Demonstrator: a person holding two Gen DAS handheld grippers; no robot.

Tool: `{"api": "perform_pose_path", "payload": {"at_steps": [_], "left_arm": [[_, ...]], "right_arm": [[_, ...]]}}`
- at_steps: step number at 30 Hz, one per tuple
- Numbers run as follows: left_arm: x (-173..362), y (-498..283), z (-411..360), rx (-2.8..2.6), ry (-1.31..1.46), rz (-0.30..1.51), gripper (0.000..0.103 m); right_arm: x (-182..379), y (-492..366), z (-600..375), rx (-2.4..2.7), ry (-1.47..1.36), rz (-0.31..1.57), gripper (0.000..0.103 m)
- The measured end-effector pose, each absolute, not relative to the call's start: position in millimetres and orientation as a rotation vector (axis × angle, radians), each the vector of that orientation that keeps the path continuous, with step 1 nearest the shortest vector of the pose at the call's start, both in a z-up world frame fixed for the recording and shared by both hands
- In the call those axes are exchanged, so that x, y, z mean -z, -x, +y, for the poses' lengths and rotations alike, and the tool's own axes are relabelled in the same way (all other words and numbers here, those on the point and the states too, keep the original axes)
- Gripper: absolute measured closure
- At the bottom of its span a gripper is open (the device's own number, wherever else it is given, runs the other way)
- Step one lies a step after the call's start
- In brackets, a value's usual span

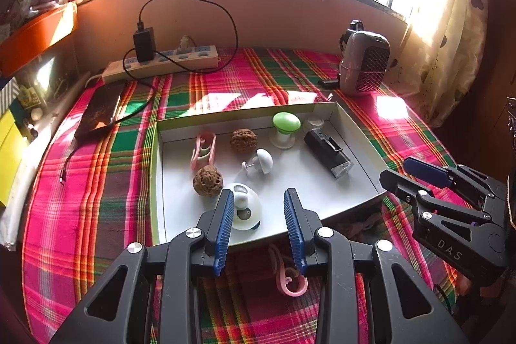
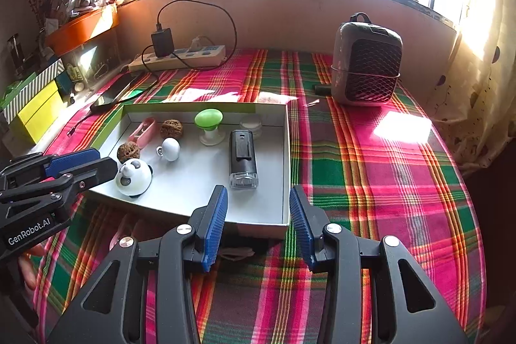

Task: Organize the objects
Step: 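Lower the small white toy into the box and open the left tool, then withdraw both tools from the box toward the pink clip and white cable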

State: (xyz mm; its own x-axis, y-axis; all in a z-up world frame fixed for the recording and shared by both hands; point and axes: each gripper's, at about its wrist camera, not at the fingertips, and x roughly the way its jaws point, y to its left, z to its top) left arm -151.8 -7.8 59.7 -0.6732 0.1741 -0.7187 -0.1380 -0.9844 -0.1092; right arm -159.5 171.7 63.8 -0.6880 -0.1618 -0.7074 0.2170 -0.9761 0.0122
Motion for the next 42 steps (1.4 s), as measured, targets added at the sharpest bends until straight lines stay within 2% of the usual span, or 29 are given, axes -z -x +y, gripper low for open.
{"api": "perform_pose_path", "payload": {"at_steps": [10, 12, 26, 42], "left_arm": [[-47, 119, -12, -2.643, 1.218, -0.098, 0.072], [-43, 117, -9, -2.614, 1.233, -0.088, 0.069], [-18, 122, 15, -2.526, 1.339, -0.047, 0.068], [-13, 125, 3, -2.572, 1.361, -0.048, 0.068]], "right_arm": [[-58, 141, 188, 2.729, -1.148, 0.080, 0.061], [-56, 138, 190, 2.728, -1.152, 0.073, 0.061], [-42, 133, 201, 2.692, -1.210, 0.017, 0.061], [-27, 150, 176, 2.469, -1.186, 0.000, 0.061]]}}
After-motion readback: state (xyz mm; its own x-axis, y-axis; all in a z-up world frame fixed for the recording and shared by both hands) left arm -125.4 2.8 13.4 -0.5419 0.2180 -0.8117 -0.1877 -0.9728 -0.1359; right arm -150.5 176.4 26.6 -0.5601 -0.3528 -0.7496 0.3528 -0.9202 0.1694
